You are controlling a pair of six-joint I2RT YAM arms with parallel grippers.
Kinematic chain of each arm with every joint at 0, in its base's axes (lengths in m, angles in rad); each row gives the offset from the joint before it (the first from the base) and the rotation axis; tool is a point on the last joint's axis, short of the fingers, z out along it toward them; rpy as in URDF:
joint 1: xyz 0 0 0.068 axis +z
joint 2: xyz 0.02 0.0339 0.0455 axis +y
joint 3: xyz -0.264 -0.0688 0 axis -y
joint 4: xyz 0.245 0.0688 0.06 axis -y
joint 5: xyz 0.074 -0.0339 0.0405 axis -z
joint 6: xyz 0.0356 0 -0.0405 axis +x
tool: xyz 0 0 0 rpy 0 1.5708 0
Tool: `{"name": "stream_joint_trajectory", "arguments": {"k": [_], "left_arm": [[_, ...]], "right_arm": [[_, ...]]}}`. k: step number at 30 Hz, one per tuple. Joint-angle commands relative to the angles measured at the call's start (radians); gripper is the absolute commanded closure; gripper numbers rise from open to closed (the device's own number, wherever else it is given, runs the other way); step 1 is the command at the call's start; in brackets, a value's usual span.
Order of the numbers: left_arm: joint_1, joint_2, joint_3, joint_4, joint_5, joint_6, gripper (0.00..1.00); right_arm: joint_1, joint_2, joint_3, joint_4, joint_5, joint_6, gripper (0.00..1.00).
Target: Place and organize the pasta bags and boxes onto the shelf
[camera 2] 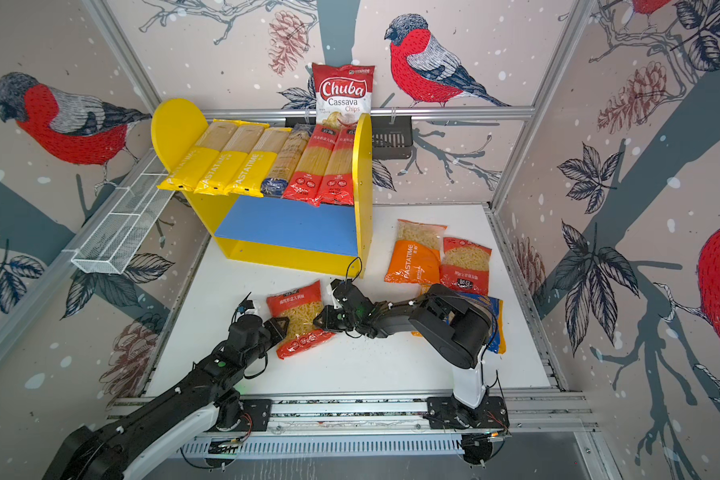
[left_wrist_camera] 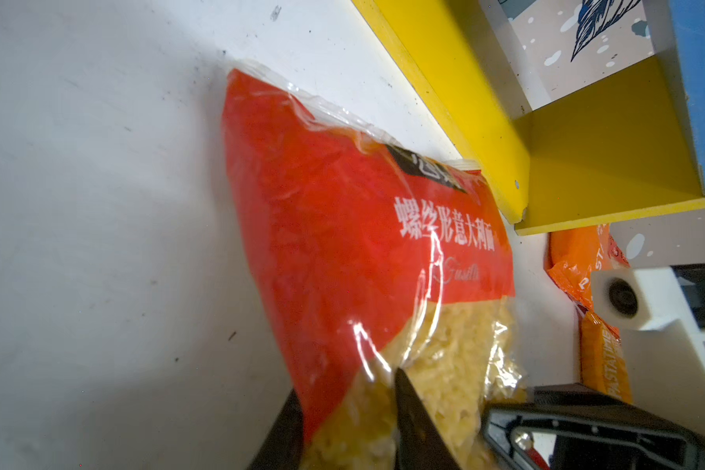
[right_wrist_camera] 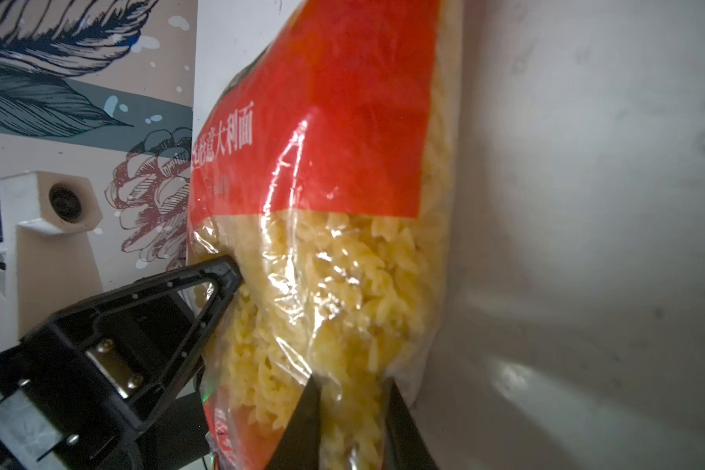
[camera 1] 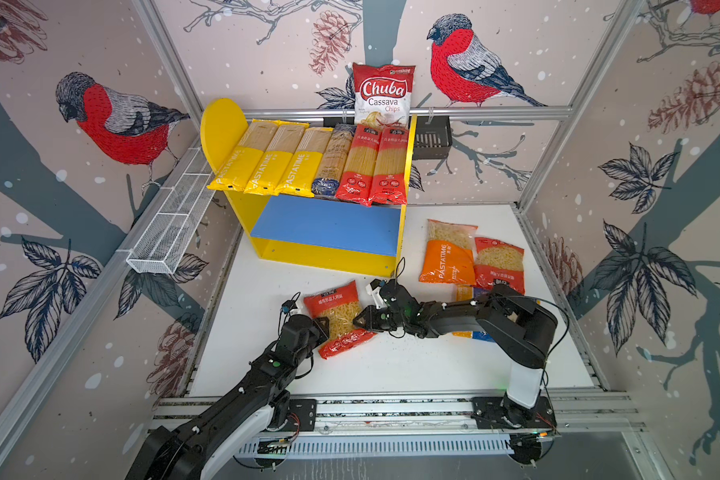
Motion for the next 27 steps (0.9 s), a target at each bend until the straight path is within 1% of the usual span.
{"name": "stream_joint_trajectory", "arguments": {"k": [1, 5, 9, 12, 16, 20, 22, 24, 27], "left_arm": [[0.003, -0.009, 0.017, -0.005, 0.014, 0.019, 0.73], [0.003, -0.047, 0.053, -0.061, 0.017, 0.021, 0.78], [0.003, -0.101, 0.100, -0.125, 0.018, 0.031, 0.85], [0.003, -0.126, 0.132, -0.154, 0.013, 0.048, 0.87], [0.012, -0.143, 0.202, -0.212, -0.009, 0.091, 0.87], [0.056, -0.151, 0.302, -0.297, -0.033, 0.164, 0.84], [0.102, -0.144, 0.339, -0.327, -0.032, 0.195, 0.78], [0.179, -0.127, 0.373, -0.341, 0.005, 0.237, 0.70], [0.309, -0.100, 0.411, -0.305, 0.119, 0.267, 0.63]], "right_arm": [[0.015, -0.024, -0.015, 0.093, -0.053, 0.054, 0.83], [0.027, -0.087, -0.045, 0.125, -0.019, 0.067, 0.88], [0.041, -0.162, -0.065, 0.137, 0.036, 0.049, 0.92], [0.050, -0.201, -0.065, 0.152, 0.078, 0.021, 0.94], [0.061, -0.238, -0.045, 0.177, 0.134, -0.021, 0.97], [0.068, -0.275, -0.023, 0.220, 0.224, -0.079, 1.00], [0.069, -0.286, -0.003, 0.249, 0.268, -0.108, 1.00], [0.071, -0.289, 0.028, 0.271, 0.312, -0.144, 1.00], [0.073, -0.270, 0.088, 0.299, 0.351, -0.194, 1.00]]}}
